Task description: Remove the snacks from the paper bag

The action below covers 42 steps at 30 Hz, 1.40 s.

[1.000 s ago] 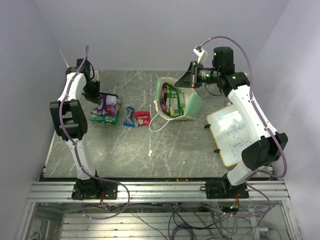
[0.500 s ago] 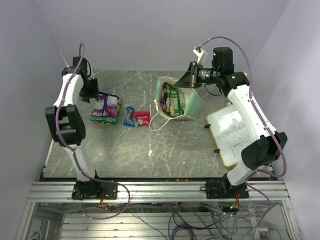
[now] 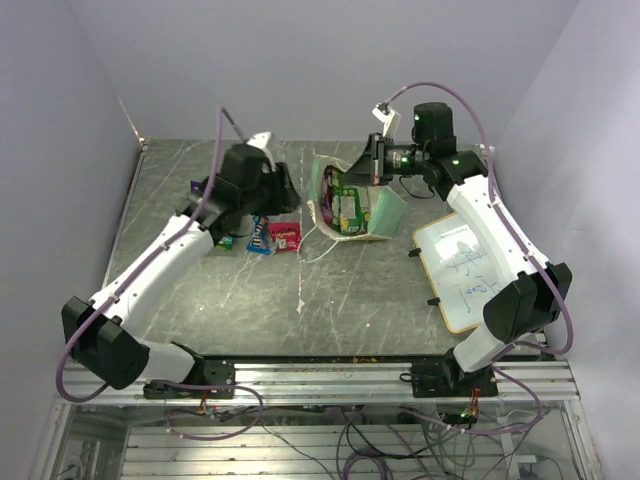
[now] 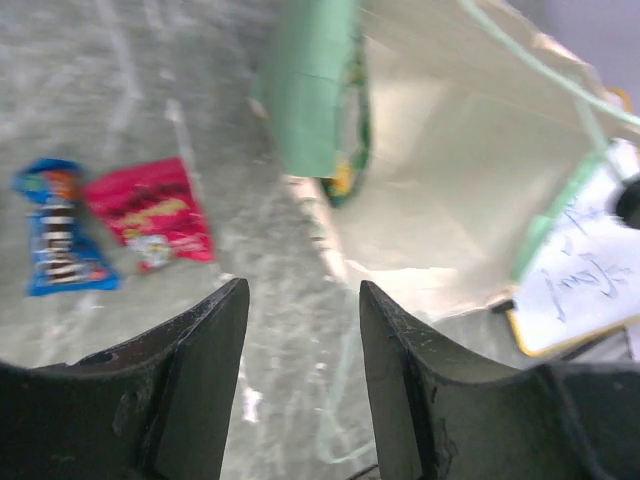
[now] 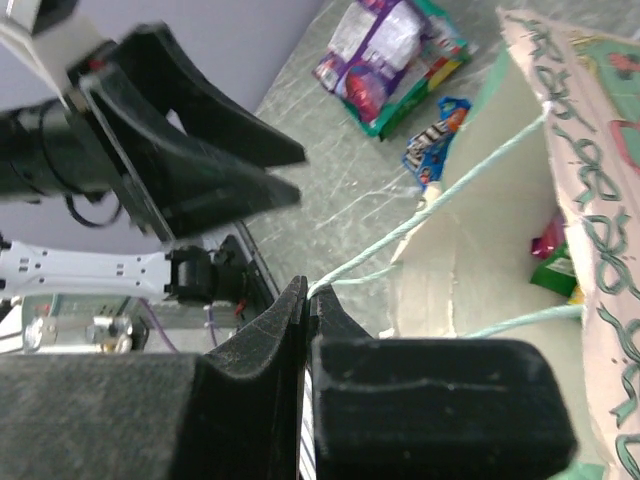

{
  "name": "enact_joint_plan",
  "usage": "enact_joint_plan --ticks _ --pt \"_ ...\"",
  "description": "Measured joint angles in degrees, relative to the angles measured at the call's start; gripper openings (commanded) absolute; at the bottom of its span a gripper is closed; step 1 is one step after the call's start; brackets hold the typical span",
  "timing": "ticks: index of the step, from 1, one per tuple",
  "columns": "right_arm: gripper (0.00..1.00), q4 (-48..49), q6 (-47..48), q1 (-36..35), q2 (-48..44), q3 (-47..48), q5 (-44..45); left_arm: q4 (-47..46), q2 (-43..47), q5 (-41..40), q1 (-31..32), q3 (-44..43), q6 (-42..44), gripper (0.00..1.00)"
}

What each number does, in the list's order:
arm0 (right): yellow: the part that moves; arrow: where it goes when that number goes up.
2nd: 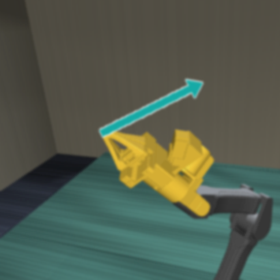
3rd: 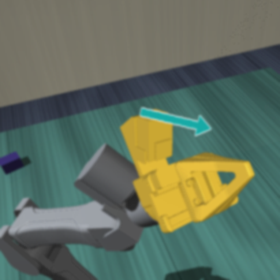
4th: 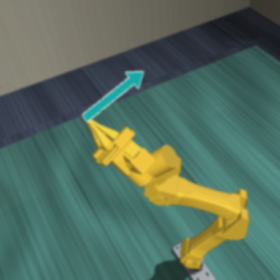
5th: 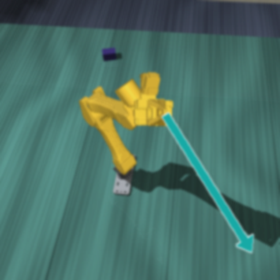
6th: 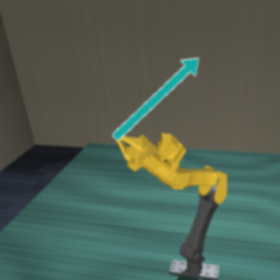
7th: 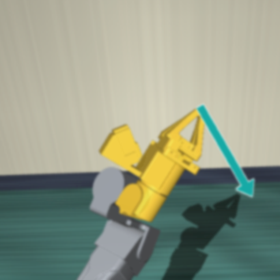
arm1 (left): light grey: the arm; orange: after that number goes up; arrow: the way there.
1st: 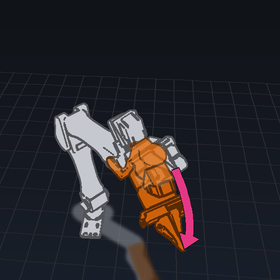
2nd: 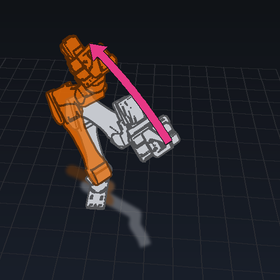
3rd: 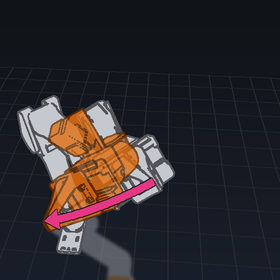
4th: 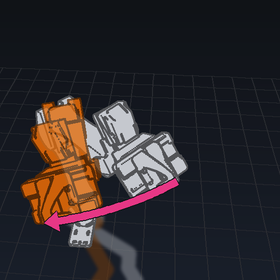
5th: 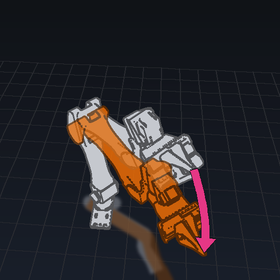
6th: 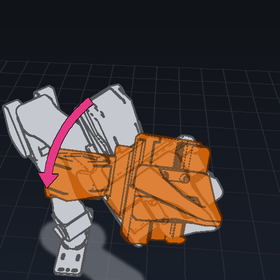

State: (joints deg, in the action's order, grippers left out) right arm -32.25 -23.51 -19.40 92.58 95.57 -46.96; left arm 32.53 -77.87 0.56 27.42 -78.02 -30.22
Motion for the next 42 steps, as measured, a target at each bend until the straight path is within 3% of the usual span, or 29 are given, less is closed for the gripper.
enact_joint_plan --ticks 5,9,16,24,31,42 --pt "0.0 1.1 1.1 -5.4 -1.0 -1.1 -0.8 -9.4 0.5 -0.9 10.9 5.9 -6.2 0.59" --pt "0.0 1.6 1.9 -8.5 -2.9 -1.5 -0.1 -15.0 0.9 -2.7 15.8 8.7 -7.6 0.51" --pt "0.0 3.9 1.3 -8.4 -5.9 -2.0 2.4 -23.4 3.7 -4.1 17.5 16.6 -9.0 0.23" --pt "0.0 3.8 -0.1 -8.3 -5.4 -1.9 6.3 -27.4 3.1 -6.9 22.2 23.4 -7.3 0.25" --pt "0.0 3.5 -0.5 -7.6 -4.3 -0.2 7.7 -29.5 -5.1 -11.6 27.0 20.5 -5.3 0.26" --pt "0.0 2.8 -2.7 -5.2 -1.8 3.5 8.4 -30.3 -17.5 -18.9 27.6 14.4 -4.7 0.21"
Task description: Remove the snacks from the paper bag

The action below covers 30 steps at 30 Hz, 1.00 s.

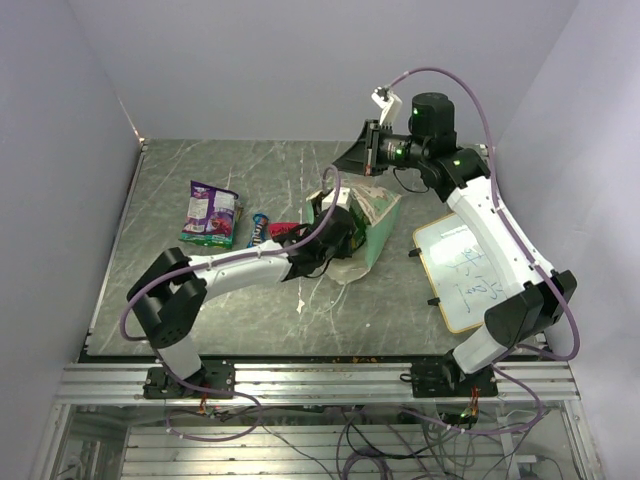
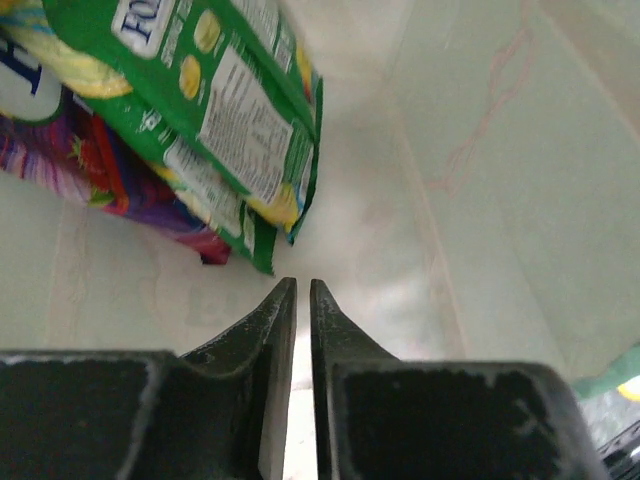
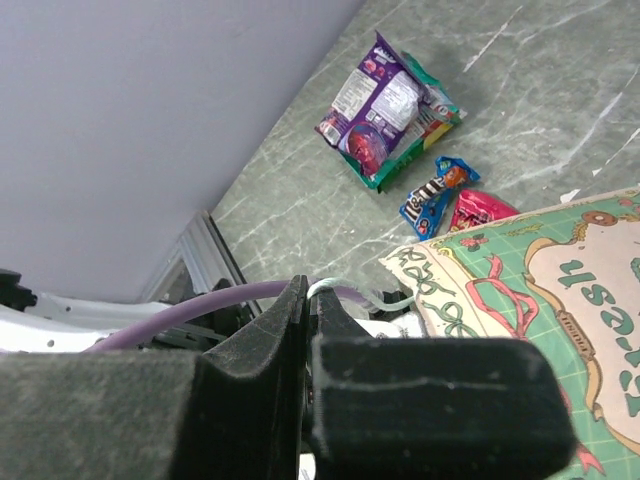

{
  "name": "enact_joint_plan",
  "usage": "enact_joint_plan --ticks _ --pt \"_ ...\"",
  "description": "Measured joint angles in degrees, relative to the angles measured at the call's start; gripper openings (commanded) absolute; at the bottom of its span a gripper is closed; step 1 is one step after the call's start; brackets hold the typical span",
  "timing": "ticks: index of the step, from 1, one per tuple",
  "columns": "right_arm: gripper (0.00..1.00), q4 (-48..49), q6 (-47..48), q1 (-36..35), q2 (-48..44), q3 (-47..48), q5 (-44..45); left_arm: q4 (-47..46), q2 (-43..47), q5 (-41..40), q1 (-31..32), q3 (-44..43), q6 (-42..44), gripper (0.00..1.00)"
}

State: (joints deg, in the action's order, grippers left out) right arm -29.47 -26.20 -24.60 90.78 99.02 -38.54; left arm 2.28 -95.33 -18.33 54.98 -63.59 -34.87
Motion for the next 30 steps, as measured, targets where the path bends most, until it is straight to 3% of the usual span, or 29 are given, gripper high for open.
enact_joint_plan --ticks 6,14,30 --pt "0.0 0.3 -1.0 0.8 0.8 2.1 0.0 1.7 -3.9 -3.4 -0.1 -7.8 -2.8 0.21" --pt "0.0 0.4 -1.0 1.2 1.0 2.6 0.0 7.9 -7.0 -5.4 -1.0 -12.3 -9.4 0.4" --pt "0.0 0.4 -1.0 1.8 1.0 3.0 0.0 14.9 -13.0 -7.0 -2.3 -18.5 -17.6 0.37"
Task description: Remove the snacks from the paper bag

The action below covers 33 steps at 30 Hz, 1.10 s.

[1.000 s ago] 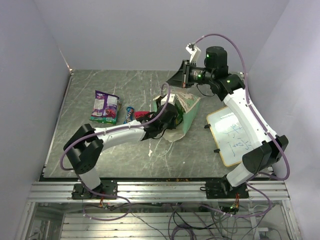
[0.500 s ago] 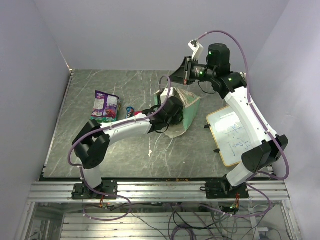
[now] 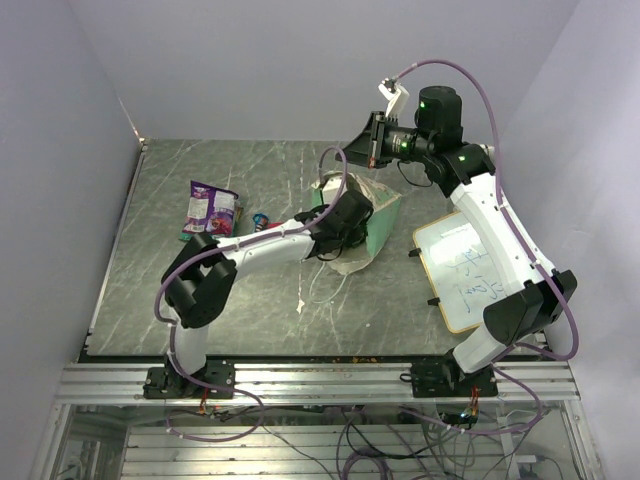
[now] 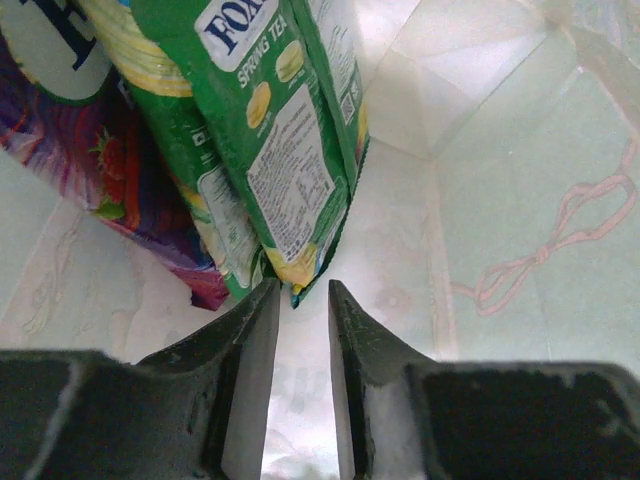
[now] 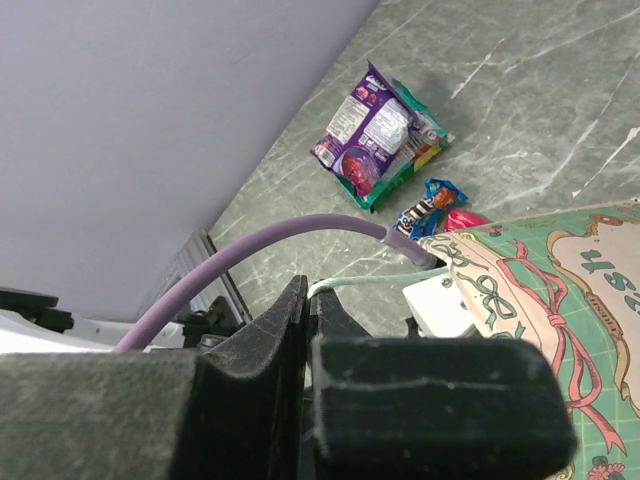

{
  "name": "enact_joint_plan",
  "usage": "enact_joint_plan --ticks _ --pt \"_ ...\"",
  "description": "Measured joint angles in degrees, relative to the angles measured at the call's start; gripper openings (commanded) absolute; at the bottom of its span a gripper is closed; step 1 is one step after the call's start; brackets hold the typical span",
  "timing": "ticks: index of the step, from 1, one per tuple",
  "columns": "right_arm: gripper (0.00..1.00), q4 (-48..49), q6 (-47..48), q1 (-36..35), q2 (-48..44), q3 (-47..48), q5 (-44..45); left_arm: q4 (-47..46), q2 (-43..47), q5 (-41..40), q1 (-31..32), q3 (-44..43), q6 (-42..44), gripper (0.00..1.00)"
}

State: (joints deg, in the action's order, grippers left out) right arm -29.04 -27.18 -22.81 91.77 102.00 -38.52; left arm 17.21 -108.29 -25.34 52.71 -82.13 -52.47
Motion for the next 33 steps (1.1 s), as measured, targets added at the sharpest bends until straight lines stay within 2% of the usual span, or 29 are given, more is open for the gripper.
enact_joint_plan --ticks 25,33 --pt "0.0 0.0 0.1 0.3 0.0 0.0 0.0 2.6 -7.0 -3.0 -1.7 -5.8 -2.3 0.44" --pt "0.0 -0.1 0.5 0.6 0.0 0.0 0.4 2.9 -9.7 -3.2 -2.4 -9.6 -1.4 0.4"
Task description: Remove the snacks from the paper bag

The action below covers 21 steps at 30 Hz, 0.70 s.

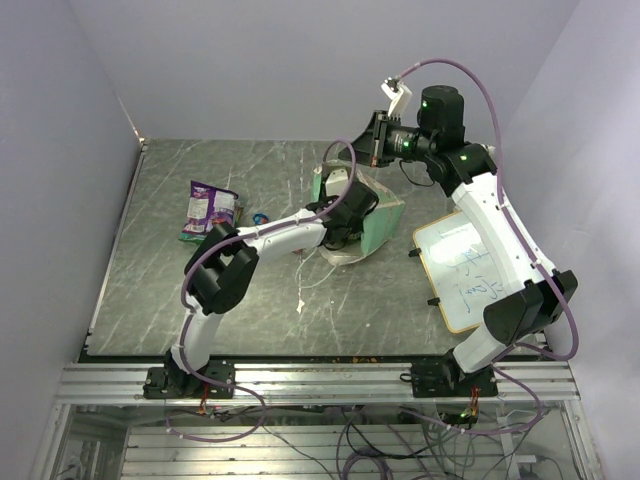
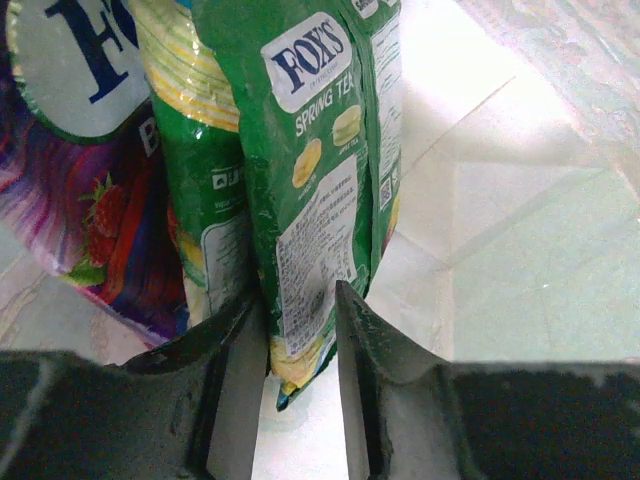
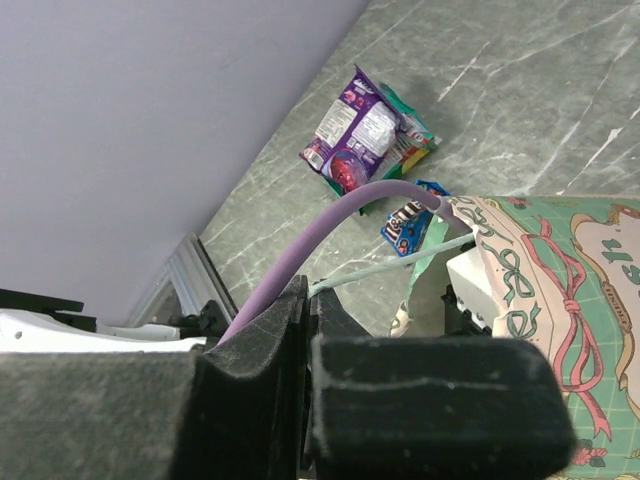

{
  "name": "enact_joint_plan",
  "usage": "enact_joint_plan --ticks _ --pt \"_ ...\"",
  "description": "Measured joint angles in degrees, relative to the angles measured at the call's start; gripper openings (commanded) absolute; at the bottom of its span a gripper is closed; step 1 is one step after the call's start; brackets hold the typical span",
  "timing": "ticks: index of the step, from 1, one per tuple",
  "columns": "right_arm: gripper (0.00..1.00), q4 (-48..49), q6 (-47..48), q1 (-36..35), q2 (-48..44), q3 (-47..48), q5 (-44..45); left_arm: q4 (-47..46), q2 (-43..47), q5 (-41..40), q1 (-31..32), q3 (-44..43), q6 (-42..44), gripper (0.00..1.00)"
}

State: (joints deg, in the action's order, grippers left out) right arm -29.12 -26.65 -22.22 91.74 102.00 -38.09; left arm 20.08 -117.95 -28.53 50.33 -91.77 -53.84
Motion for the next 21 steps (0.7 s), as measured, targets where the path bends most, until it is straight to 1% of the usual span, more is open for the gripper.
enact_joint_plan --ticks 2,4,11,13,16,21 --pt "0.0 -0.2 0.2 0.2 0.0 0.0 0.1 -0.1 -0.9 0.0 -0.1 -1.0 0.5 0.36" --pt "0.0 -0.4 0.4 0.3 0.0 0.0 0.2 -0.3 -1.3 0.0 -0.2 -1.5 1.1 0.24" --pt "0.0 -0.4 0.5 0.5 -0.3 0.0 0.2 -1.7 -1.1 1.3 -0.3 -1.2 3.8 0.09" --pt "0.0 -0.3 0.5 0.6 -0.7 -0.2 0.3 -1.8 -0.4 2.0 -0.3 -0.8 4.9 0.07" --pt "0.0 -0.3 0.5 0.8 -1.2 -0.4 0.6 -2.0 2.1 4.1 -0.4 0.8 7.3 0.07" --pt "0.0 -0.2 0.5 1.4 -2.0 -0.4 1.5 -3.6 8.2 9.7 -0.4 4.4 12.2 0.07"
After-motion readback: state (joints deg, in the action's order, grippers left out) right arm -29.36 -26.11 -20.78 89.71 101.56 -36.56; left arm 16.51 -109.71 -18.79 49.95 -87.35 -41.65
